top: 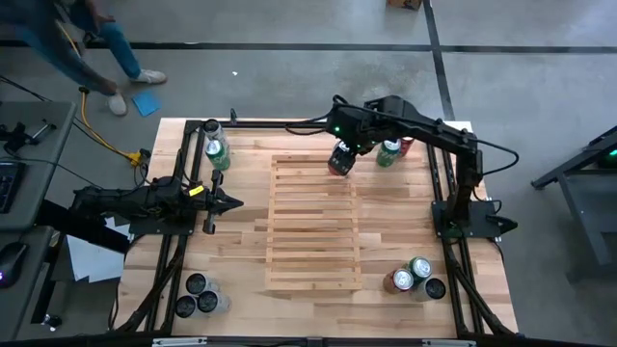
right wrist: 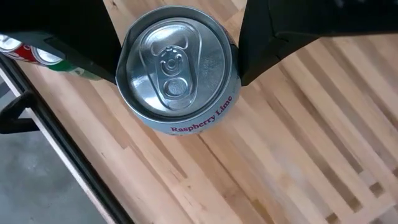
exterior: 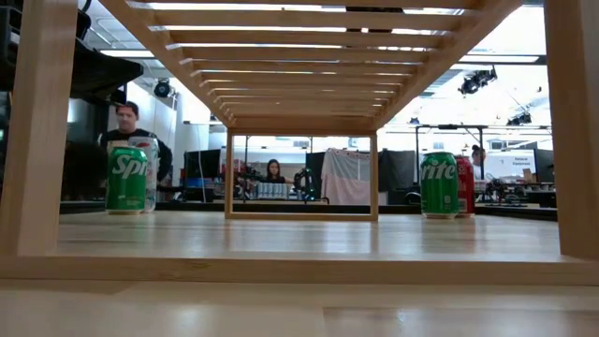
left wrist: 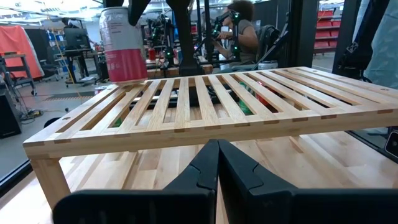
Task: Place canned beverage on shelf
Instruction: Put the pink soda can on the shelf
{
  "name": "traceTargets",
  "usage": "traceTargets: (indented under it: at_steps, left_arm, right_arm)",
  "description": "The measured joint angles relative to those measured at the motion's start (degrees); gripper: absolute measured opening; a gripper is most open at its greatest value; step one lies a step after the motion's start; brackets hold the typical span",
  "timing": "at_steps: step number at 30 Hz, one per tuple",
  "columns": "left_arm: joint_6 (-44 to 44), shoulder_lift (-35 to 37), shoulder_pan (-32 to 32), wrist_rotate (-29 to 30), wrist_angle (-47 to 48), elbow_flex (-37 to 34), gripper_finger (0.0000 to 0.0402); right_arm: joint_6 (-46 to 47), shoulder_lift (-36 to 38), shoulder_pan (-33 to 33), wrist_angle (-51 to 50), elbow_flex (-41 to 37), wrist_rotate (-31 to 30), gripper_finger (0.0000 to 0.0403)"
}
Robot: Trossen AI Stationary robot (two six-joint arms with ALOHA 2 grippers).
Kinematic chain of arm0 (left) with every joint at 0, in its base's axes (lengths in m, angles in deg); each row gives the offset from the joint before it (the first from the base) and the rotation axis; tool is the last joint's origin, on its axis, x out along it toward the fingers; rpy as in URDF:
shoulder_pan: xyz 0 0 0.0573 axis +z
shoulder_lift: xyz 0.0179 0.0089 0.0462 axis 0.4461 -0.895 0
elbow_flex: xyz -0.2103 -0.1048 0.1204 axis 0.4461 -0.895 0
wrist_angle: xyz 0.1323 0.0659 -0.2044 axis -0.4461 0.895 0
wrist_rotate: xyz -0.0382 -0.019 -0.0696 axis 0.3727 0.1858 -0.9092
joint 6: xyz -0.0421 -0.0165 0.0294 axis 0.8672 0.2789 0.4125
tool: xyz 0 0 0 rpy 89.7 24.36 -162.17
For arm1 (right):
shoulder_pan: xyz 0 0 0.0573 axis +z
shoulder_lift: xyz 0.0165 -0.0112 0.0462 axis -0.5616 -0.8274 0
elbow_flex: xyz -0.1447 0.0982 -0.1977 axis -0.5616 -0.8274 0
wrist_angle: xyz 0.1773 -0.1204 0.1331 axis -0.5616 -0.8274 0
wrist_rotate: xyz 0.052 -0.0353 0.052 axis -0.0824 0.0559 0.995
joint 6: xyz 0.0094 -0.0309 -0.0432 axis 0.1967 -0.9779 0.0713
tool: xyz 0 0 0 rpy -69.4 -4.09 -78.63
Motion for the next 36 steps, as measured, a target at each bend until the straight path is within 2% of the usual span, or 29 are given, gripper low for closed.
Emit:
traceTargets:
  at_steps: [2, 7, 10, 36]
  left_arm:
    - [0.0, 0.0, 0.0, 0.02, 0.01, -0.01, 0.0]
    - [0.0, 0.0, 0.0, 0.0, 0.01, 0.0, 0.0]
    - [0.0, 0.0, 0.0, 0.0, 0.0, 0.0, 0.0]
    - [0.0, 0.0, 0.0, 0.0, 0.0, 0.0, 0.0]
  right_arm:
    - [-0.21, 0.0, 0.02, 0.06, -0.02, 0.23, 0.0259]
    - [-0.39, 0.0, 0.02, 0.02, -0.02, 0.56, 0.0299]
    - [-0.64, 0.02, 0.02, 0.02, -0.04, 0.93, 0.0309]
    - [-2.1, 0.07, 0.0, 0.29, -0.04, 3.05, 0.0316]
